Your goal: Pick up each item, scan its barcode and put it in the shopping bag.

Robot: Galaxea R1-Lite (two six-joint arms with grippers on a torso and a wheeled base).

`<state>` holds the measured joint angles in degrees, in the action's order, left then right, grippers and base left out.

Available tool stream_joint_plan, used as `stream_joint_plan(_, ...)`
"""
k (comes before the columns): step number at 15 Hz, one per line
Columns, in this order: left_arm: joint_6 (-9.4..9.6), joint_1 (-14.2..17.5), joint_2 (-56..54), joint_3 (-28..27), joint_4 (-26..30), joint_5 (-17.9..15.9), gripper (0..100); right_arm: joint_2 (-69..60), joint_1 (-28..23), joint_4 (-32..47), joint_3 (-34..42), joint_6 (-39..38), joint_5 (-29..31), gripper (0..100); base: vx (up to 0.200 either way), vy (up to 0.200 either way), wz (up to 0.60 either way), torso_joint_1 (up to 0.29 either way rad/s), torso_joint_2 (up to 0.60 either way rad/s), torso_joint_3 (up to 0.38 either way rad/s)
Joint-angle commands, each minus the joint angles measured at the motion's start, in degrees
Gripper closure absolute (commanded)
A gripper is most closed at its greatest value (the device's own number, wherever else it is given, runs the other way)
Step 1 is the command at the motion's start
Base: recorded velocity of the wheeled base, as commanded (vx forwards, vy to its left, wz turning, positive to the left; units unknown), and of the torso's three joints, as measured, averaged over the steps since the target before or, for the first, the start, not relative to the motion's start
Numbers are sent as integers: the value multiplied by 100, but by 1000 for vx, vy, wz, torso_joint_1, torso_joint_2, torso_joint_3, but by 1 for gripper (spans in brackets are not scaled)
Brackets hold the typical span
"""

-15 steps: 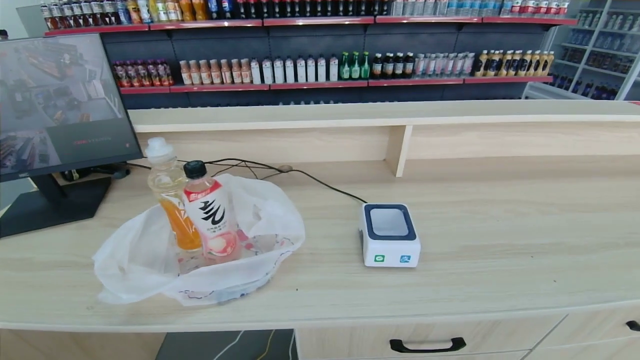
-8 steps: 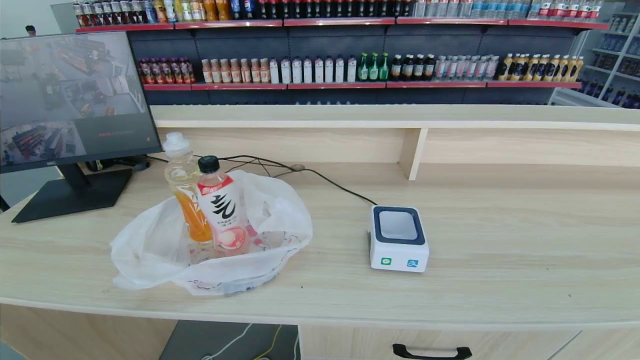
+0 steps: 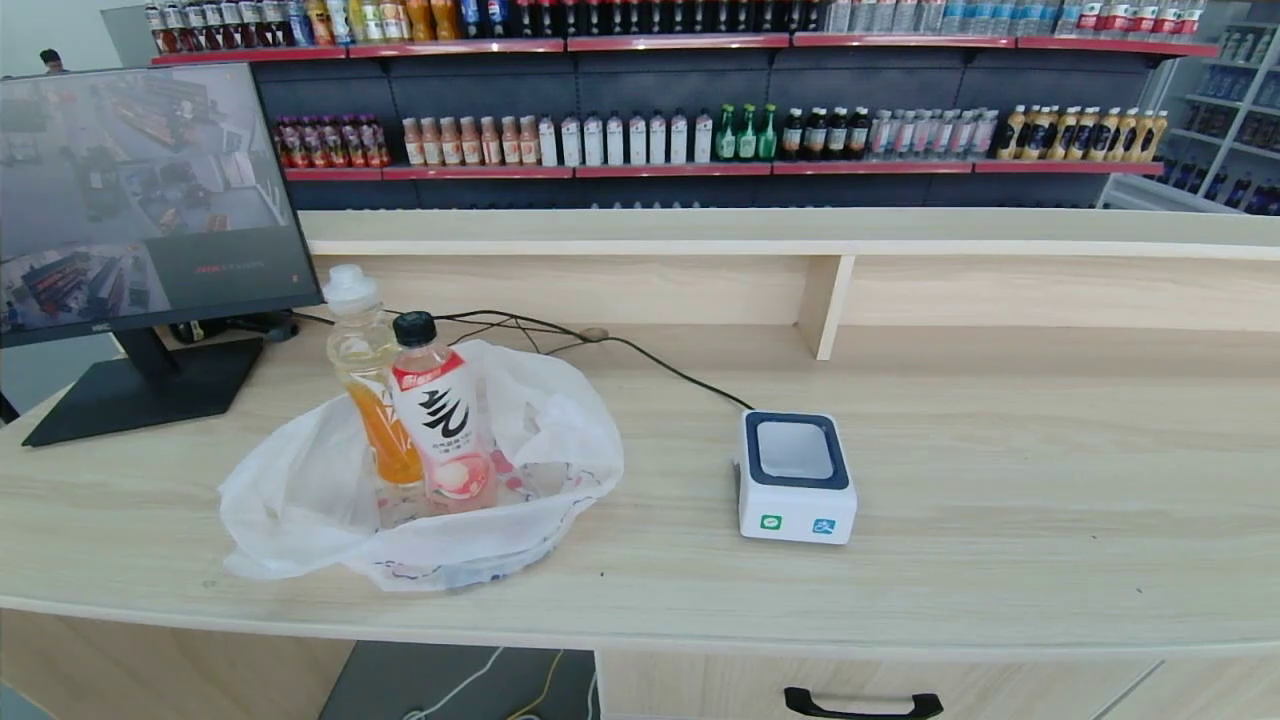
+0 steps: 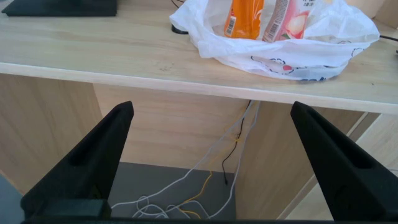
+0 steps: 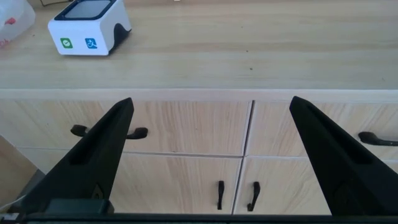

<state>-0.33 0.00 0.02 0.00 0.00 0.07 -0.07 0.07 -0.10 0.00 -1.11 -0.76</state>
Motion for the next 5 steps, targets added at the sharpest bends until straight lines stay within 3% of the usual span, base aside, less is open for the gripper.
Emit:
stream_joint_plan(1, -2, 0, -2, 0, 0, 1, 0, 7, 1, -8, 0, -3, -4, 0, 0, 0, 0, 0, 0, 0)
stream_joint_plan(5, -11, 0, -2, 0, 0, 1, 0, 7, 1, 1, 0, -3, -4, 0, 0, 0, 0, 0, 0, 0)
